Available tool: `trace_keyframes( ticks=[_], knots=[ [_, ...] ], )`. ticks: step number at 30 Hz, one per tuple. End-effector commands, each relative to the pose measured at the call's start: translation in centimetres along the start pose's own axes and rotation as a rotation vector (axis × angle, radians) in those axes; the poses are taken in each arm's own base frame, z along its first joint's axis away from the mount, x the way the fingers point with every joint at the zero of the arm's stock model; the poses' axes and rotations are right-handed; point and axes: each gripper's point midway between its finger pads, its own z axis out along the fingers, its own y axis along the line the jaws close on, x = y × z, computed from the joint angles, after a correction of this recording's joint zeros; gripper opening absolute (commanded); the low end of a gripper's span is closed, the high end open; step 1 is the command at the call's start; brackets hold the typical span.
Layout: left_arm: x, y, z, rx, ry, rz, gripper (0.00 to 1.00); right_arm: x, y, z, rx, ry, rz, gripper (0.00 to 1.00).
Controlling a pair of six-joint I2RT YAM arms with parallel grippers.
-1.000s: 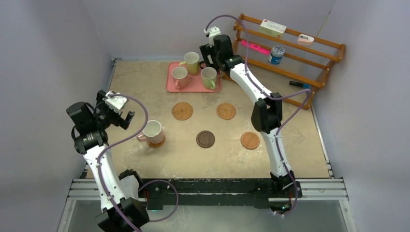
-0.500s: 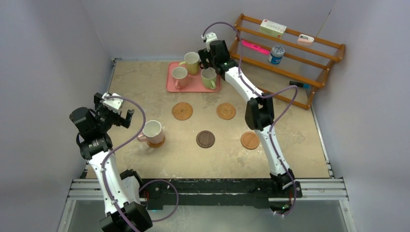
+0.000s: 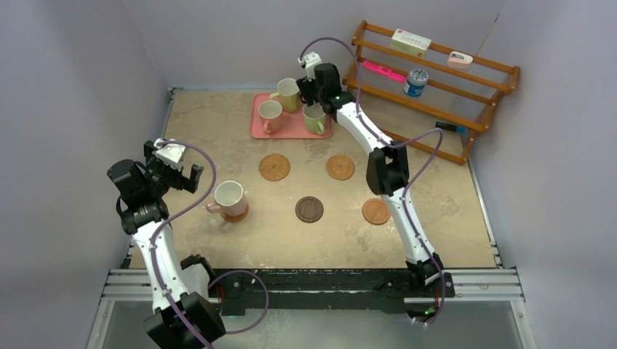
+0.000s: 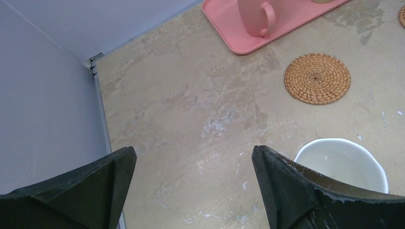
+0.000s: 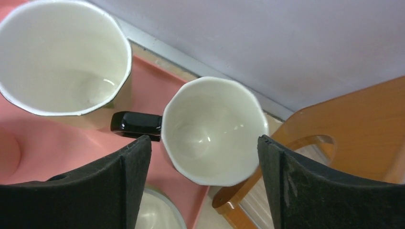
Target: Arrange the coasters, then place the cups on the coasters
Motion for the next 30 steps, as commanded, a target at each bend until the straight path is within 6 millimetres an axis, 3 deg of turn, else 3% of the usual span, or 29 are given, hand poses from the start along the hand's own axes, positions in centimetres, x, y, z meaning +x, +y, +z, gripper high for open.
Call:
trace_keyframes(
  ticks=[1, 5, 12, 16, 21, 30],
  knots=[
    [0.1, 0.2, 0.2, 0.007, -0.012, 0.009, 1.00, -0.1, 1.8, 0.5, -0.081, -0.018, -0.040, 0.80],
    [0.4, 0.1, 0.3, 0.015, -0.005, 0.003, 1.00, 0.4, 2.8, 0.8, -0.127, -0.011, -0.045, 0.65],
    [0.7, 0.1, 0.4, 0.019, 0.002, -0.002, 1.00, -0.8, 3.1, 0.5, -0.158, -0.044, -0.057, 0.18],
    [0.7, 0.1, 0.4, 0.020, 0.002, 0.000, 1.00, -1.8, 3.1, 0.0, -0.182, -0.068, -0.084, 0.01],
    [0.7, 0.0, 0.5, 0.024, 0.002, -0.003, 1.00, -4.2, 2.5, -1.0, -0.177, -0.118, -0.097, 0.00],
    [0.9, -0.1, 0.4, 0.026, 0.004, -0.003, 1.00, -11.9, -1.5, -5.0, -0.086, -0.268, -0.103, 0.00]
  ],
)
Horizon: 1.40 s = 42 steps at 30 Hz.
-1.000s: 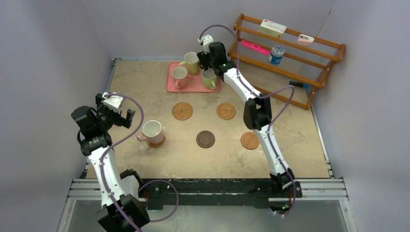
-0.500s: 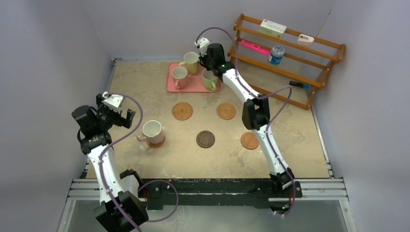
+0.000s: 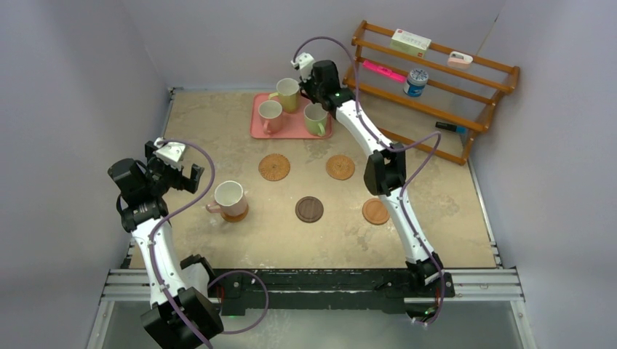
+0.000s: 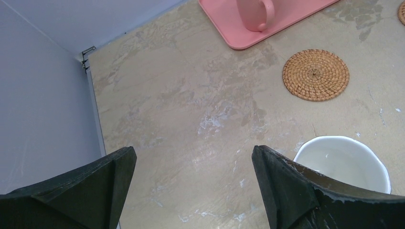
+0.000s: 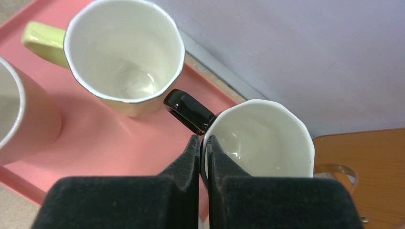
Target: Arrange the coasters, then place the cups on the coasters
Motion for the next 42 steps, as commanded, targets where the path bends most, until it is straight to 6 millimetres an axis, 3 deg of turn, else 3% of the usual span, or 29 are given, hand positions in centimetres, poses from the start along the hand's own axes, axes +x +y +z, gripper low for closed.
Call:
trace_keyframes(
  ticks=[1, 8, 14, 19, 25, 29, 33, 42],
  knots=[
    [-0.1, -0.1, -0.1, 0.012, -0.018, 0.021, 1.00, -11.8, -5.1, -6.2, 0.125, -0.268, -0.028, 0.00],
    [-0.3, -0.3, -0.2, 0.014, -0.022, 0.026, 1.00, -14.8, -6.1, -11.2, 0.086, -0.290, -0.003, 0.00],
    [-0.4, -0.7, -0.2, 0.030, -0.029, 0.025, 1.00, -15.1, -5.4, -18.1, -0.004, -0.235, -0.028, 0.00],
    [-0.6, -1.0, -0.3, 0.045, -0.036, 0.022, 1.00, -13.2, -4.9, -25.1, -0.028, -0.240, -0.068, 0.00],
    [-1.5, -1.4, -0.6, 0.051, -0.063, 0.005, 1.00, -6.4, -3.8, -31.2, -0.026, -0.208, -0.116, 0.00],
    [-2.0, -1.6, -0.8, 0.068, -0.069, 0.015, 1.00, -1.6, -4.0, -31.8, -0.037, -0.154, -0.083, 0.00],
    [-1.7, -1.9, -0.7, 0.083, -0.067, 0.014, 1.00, 1.5, -4.2, -31.4, -0.075, -0.124, -0.073, 0.00],
    [-0.8, -3.2, -0.6, 0.126, -0.076, 0.005, 1.00, 7.3, -4.9, -28.1, -0.166, -0.067, -0.035, 0.00]
  ],
)
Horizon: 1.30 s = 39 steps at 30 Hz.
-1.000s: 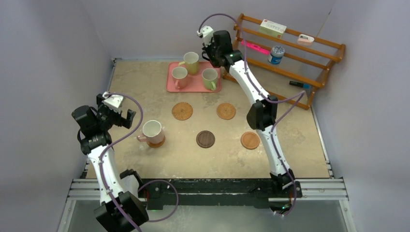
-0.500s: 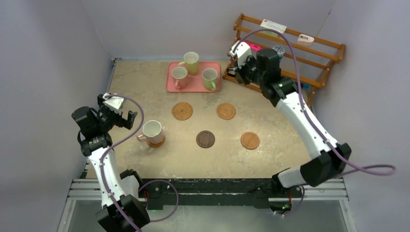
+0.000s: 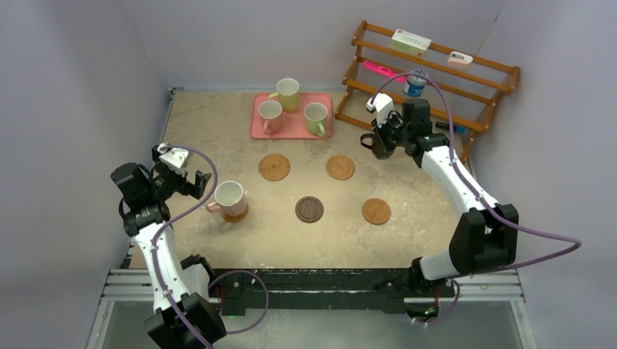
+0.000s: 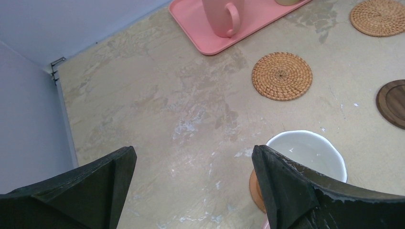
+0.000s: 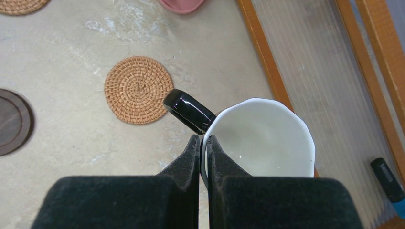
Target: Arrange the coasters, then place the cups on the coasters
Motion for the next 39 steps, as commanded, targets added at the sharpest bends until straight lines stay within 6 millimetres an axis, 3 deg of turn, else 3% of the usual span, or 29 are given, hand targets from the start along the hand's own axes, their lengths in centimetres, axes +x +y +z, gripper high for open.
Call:
trace_keyframes(
  ticks=[1, 13, 30, 38, 39],
  knots=[
    [-0.4, -0.8, -0.1, 0.039, -0.036, 0.022, 1.00, -3.1, -1.5, 0.8, -0.019, -0.160, -0.095, 0.00],
    [-0.4, -1.5, 0.0, 0.064, -0.053, 0.006, 1.00, -0.5, -2.1, 4.1, -0.055, -0.112, -0.136, 0.00],
    [-0.3, -1.6, 0.1, 0.073, -0.059, 0.002, 1.00, 1.8, -1.6, 5.9, -0.082, -0.125, -0.170, 0.00],
    [-0.3, -1.6, 0.1, 0.073, -0.059, 0.001, 1.00, 2.4, -1.3, 5.8, -0.095, -0.108, -0.168, 0.21],
    [-0.3, -1.6, 0.1, 0.073, -0.059, 0.002, 1.00, 2.3, -1.3, 5.7, -0.093, -0.110, -0.168, 0.28]
  ],
)
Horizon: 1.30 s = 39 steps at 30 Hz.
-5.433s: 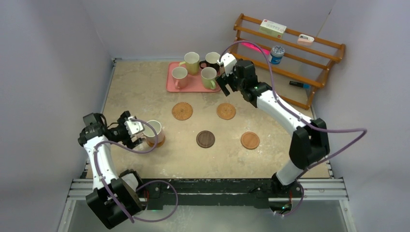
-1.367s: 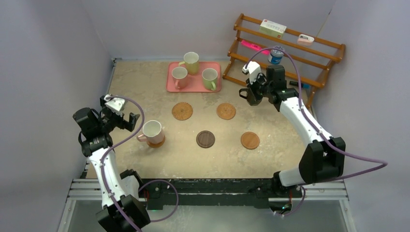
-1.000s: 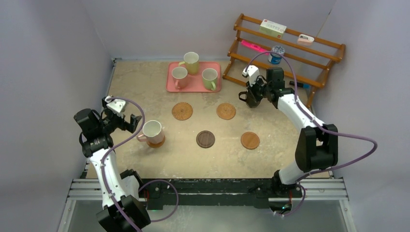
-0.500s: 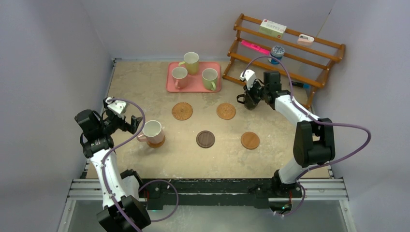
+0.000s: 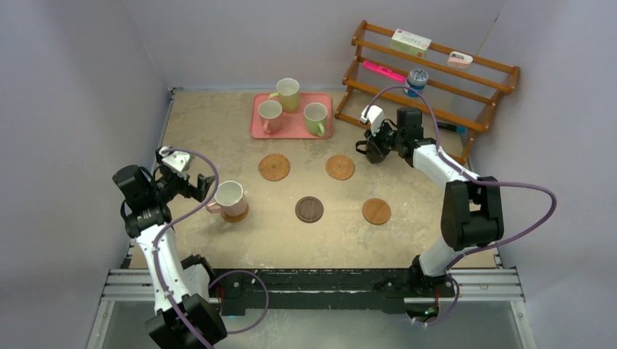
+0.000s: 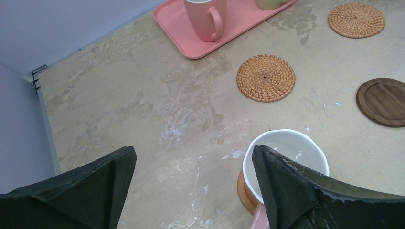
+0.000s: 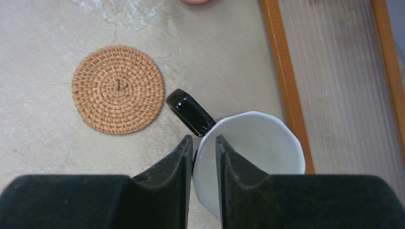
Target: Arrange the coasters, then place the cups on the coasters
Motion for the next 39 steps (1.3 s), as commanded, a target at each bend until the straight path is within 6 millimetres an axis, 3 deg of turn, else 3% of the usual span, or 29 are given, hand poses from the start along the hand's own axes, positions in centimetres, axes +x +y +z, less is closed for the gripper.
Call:
trace_keyframes(
  ticks=[1, 6, 13, 17, 26, 30, 39],
  knots=[
    [-0.6, 0.0, 0.0, 0.010, -0.032, 0.023, 1.00, -2.6, -0.9, -0.9, 0.025, -0.081, -0.062, 0.33],
    [-0.6, 0.0, 0.0, 0.011, -0.032, 0.027, 1.00, -3.7, -1.0, -1.8, 0.033, -0.101, -0.072, 0.61],
    [-0.7, -0.1, -0.1, 0.016, -0.033, 0.028, 1.00, -6.0, -3.0, -2.8, 0.132, -0.125, 0.010, 0.85],
    [-0.7, -0.1, -0.1, 0.017, -0.034, 0.029, 1.00, -7.2, -4.5, -2.2, 0.268, -0.088, 0.070, 0.98],
    [-0.6, -0.2, -0.1, 0.022, -0.032, 0.032, 1.00, -6.4, -5.5, 0.5, 0.554, 0.065, 0.040, 0.98],
    [-0.6, -0.3, -0.1, 0.024, -0.031, 0.033, 1.00, -5.7, -6.2, 0.6, 0.615, 0.101, 0.033, 0.98],
    [-0.6, -0.4, 0.0, 0.032, -0.032, 0.036, 1.00, -4.9, -5.4, -0.3, 0.640, 0.134, 0.010, 0.98]
  ],
)
